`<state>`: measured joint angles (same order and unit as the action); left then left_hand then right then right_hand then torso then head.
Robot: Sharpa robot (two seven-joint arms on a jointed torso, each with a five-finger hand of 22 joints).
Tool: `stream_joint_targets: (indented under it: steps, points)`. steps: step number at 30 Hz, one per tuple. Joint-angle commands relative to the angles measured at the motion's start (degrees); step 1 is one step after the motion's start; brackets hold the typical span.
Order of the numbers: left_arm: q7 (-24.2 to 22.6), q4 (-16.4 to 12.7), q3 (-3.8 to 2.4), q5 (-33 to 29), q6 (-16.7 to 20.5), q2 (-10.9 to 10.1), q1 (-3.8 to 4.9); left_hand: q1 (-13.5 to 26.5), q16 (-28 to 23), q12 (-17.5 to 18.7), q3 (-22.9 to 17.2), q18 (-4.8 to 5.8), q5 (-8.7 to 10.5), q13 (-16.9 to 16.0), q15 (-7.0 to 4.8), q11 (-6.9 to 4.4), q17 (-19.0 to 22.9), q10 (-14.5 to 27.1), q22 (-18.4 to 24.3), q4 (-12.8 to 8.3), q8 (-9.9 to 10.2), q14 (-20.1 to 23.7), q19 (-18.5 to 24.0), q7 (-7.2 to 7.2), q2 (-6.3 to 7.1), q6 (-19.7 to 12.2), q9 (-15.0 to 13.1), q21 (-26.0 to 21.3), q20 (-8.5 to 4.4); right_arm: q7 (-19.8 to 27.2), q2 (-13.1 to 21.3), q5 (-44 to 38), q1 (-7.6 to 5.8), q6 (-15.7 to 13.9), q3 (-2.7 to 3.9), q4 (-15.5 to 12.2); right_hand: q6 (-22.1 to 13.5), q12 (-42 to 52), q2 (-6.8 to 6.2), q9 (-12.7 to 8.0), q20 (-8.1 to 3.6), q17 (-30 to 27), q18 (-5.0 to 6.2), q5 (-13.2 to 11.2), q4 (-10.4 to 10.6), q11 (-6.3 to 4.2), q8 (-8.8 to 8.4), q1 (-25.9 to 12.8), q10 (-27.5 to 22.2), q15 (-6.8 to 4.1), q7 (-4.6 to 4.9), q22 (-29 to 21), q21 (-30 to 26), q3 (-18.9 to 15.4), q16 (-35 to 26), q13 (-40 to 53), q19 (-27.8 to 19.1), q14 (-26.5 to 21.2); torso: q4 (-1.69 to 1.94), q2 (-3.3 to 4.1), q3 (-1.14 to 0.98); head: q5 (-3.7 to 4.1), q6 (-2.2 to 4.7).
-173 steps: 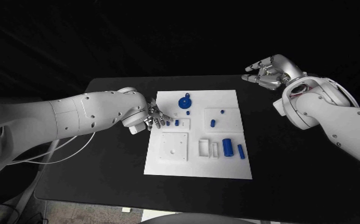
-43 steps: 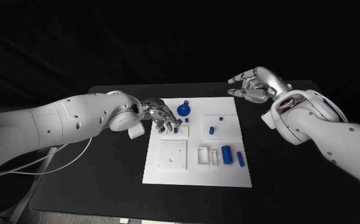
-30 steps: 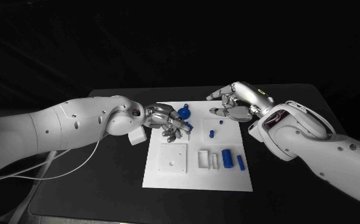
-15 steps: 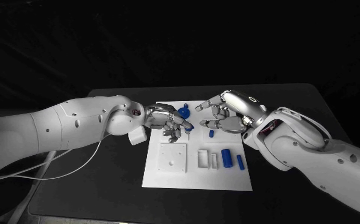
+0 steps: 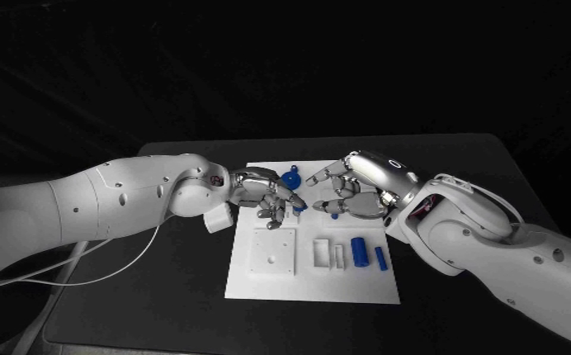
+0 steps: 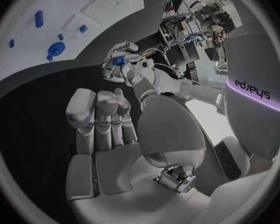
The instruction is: Assemble the parts on the task board
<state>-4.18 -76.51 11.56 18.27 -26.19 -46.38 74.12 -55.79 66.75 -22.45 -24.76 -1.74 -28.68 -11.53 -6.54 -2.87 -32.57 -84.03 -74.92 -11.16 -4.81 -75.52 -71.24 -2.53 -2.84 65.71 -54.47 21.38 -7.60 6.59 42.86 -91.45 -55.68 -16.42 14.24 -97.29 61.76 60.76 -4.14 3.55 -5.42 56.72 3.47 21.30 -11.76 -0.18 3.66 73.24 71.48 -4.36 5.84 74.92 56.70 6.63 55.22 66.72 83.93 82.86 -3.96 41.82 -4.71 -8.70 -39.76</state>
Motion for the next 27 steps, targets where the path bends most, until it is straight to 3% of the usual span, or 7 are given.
stream_joint_targets:
  steps: [1,6,13,19,27]
  points:
    - [-1.01,-0.30,-0.01,1.04,0.46,0.07,0.05,-0.68,0.22,-0.26,-4.55,0.50,-0.01,0.06,-0.09,-0.23,0.09,-0.40,-1.05,-4.07,0.39,0.13,0.25,2.13,0.26,2.66,-1.24,0.38,-0.16,-0.13,-0.10,-0.46,0.08,2.79,-0.22,0.19,-0.48,-0.24,0.49,0.00,0.12,-0.09,0.29,0.42,0.33,0.12,-0.13,-0.06,-0.33,0.23,0.15,7.32,-0.27,-0.85,-0.33,-0.06,1.11,-0.24,-0.06,0.01,0.02,0.03,0.02]
    - [-1.67,-0.54,-0.01,1.23,0.52,0.06,0.05,-2.28,0.30,-0.15,-4.11,0.51,0.40,0.25,-0.02,-0.18,0.25,-0.29,-1.03,-2.59,0.66,0.37,0.50,2.08,1.14,2.76,-0.61,0.42,-0.08,-1.01,-0.43,0.34,0.08,3.59,-0.57,0.75,-0.61,-0.30,0.74,0.01,0.18,-0.15,0.40,0.58,1.21,0.14,-0.13,-0.08,-0.41,0.27,0.14,7.29,-0.44,-2.39,-0.38,-0.11,1.12,-0.26,0.00,0.01,0.03,0.12,0.04]
    - [-2.26,-0.87,-0.01,1.71,0.84,0.01,0.05,-3.29,0.38,-0.11,-4.05,0.47,0.31,0.32,-0.02,-0.16,0.32,-0.27,-1.04,-1.64,0.68,0.38,0.50,2.05,1.78,2.76,-0.33,0.44,-0.08,-2.02,-0.95,1.38,0.07,4.54,-1.09,1.22,-0.87,-0.29,1.29,0.02,0.25,-0.15,0.51,0.88,4.27,0.22,-0.13,0.03,-0.46,0.31,0.13,7.24,-0.75,-6.50,-0.35,-0.12,1.13,-0.29,-0.02,-0.01,0.03,0.07,0.01]
    - [-2.13,-0.99,-0.01,2.11,0.56,0.00,0.05,-3.73,0.40,-0.10,-4.08,0.43,0.37,0.34,0.00,-0.19,0.36,-0.27,-1.04,-1.27,0.69,0.38,0.51,2.03,2.05,2.81,-0.12,0.48,-0.05,-3.54,-1.45,1.83,0.07,4.31,-1.54,1.66,-0.87,-0.19,1.13,0.02,0.29,-0.14,0.65,0.06,5.62,0.22,-0.13,0.41,-0.42,0.31,0.11,7.21,-0.94,-6.94,-0.32,-0.07,1.19,-0.26,-0.01,-0.04,-0.01,0.17,-0.02]
    - [-2.06,-0.97,-0.01,2.28,0.45,0.03,0.06,-3.98,0.47,-0.11,-4.15,0.40,0.19,0.35,-0.02,-0.24,0.35,-0.39,-1.05,-1.17,0.75,0.30,0.48,2.04,2.17,2.96,0.23,0.54,-0.07,-5.13,-2.57,1.95,0.06,2.96,-2.08,2.72,-0.68,-0.03,1.22,0.02,0.31,-0.04,0.80,-1.13,5.55,0.19,-0.13,1.03,-0.31,0.29,0.08,7.18,-1.11,-6.02,-0.25,0.04,1.25,-0.23,0.04,-0.01,-0.07,-0.04,-0.22]
